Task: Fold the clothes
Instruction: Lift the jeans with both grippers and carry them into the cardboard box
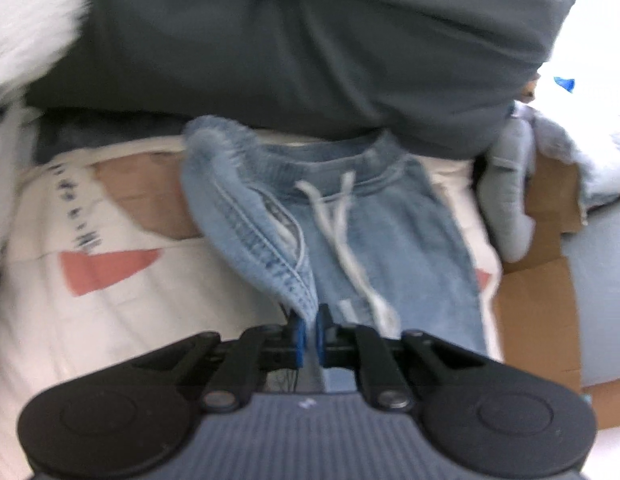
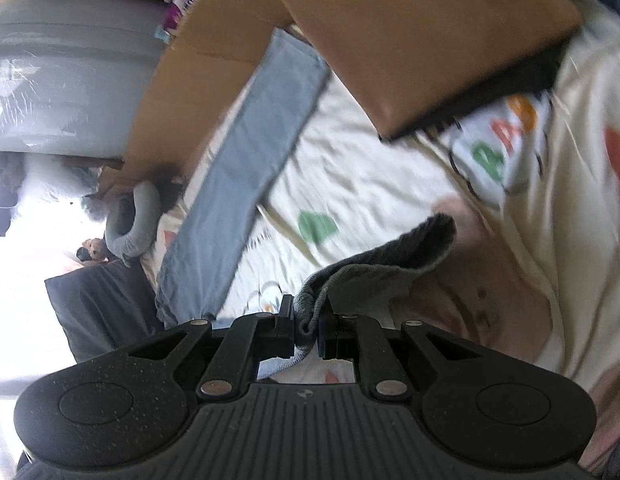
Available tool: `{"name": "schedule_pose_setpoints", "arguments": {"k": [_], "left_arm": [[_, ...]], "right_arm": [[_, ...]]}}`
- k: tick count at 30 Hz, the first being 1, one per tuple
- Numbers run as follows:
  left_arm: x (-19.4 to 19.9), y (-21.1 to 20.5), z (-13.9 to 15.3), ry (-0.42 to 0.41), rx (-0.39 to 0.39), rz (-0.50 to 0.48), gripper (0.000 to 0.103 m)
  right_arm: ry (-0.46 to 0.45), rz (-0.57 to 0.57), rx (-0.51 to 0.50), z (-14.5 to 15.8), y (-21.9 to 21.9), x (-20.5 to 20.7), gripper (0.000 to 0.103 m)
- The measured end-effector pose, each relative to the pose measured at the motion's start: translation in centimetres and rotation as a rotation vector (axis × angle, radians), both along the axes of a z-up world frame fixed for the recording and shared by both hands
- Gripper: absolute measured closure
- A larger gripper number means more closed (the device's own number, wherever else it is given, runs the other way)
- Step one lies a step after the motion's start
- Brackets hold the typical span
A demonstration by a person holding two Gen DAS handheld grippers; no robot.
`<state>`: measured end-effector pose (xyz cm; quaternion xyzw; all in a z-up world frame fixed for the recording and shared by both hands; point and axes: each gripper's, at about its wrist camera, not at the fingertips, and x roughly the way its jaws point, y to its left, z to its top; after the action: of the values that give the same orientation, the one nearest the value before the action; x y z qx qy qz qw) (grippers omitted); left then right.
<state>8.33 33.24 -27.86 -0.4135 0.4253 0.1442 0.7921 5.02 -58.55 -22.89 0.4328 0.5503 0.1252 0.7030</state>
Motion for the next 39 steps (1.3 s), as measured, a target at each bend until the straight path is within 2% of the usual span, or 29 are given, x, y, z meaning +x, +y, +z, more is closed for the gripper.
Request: {"name": "schedule_pose_setpoints", "arguments": {"k": [7,16,28,39], "left_arm": [[4.0,-1.5,2.2,-0.040,-0.012,-0.051,0.097],[10.8,-5.3,1.7,-0.034,-0.003,-0.120,0.098],[19.2,-7.6,-2.1,0.021,-0.031,-0.134,0.098],[23.2,-8.9,-4.2,0.077,-0.021,-0.134,0.098]], "right_arm": [[-0.070,-0.068,-0.037,2.4,0.9,4.7,0.094],[-0.073,-0.082,-0.117,1.6,2.1,13.3,0.094],[-0.029,-0.143,-0.206,-1.8,5.7,25.7,0.094],[0.004,-0.182,-0.232,-5.8,8.2,33.1,0.094]]}}
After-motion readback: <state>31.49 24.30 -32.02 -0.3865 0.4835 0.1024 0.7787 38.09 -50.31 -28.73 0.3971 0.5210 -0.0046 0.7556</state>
